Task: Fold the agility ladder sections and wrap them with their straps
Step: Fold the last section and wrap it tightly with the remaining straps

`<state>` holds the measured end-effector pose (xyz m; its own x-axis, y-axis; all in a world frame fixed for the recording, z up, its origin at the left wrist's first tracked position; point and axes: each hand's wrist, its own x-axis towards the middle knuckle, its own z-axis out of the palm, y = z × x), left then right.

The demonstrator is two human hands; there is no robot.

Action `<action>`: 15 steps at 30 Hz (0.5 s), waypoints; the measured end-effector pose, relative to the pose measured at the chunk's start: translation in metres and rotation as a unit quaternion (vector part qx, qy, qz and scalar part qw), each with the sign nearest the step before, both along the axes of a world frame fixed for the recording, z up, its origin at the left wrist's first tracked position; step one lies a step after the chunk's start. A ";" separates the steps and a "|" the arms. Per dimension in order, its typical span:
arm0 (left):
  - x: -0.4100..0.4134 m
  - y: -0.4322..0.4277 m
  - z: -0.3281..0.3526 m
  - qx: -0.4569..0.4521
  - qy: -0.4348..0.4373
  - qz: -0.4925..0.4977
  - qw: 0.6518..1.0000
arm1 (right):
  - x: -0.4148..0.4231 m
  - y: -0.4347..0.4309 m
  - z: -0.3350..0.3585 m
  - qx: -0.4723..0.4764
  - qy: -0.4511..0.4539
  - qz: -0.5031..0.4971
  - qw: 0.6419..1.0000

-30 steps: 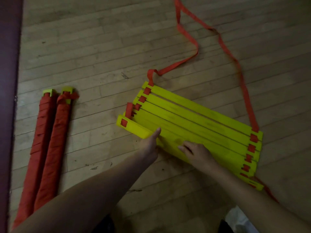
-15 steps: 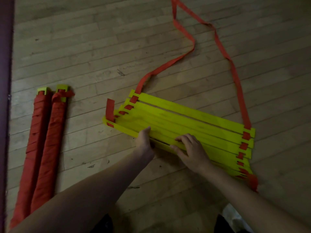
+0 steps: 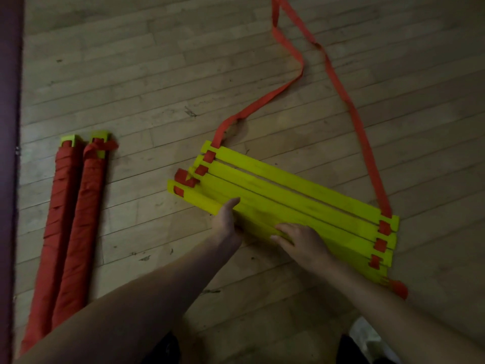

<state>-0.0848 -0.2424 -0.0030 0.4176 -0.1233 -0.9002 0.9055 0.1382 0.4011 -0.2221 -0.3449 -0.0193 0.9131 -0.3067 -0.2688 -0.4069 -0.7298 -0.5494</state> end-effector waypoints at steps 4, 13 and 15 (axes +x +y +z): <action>0.001 -0.001 0.005 0.035 -0.016 -0.004 0.999 | 0.000 0.008 -0.001 0.007 -0.034 -0.025 0.999; 0.001 -0.006 0.003 0.046 0.012 -0.008 0.999 | 0.014 0.007 0.009 -0.087 -0.026 -0.161 0.983; 0.001 -0.006 0.002 0.055 0.007 -0.012 0.998 | 0.019 -0.004 0.012 -0.090 0.067 -0.189 0.976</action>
<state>-0.0836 -0.2485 -0.0009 0.4037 -0.0328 -0.9143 0.9134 0.0712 0.4008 -0.2034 -0.3487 -0.0073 0.6863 -0.6674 -0.2891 -0.7247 -0.5942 -0.3488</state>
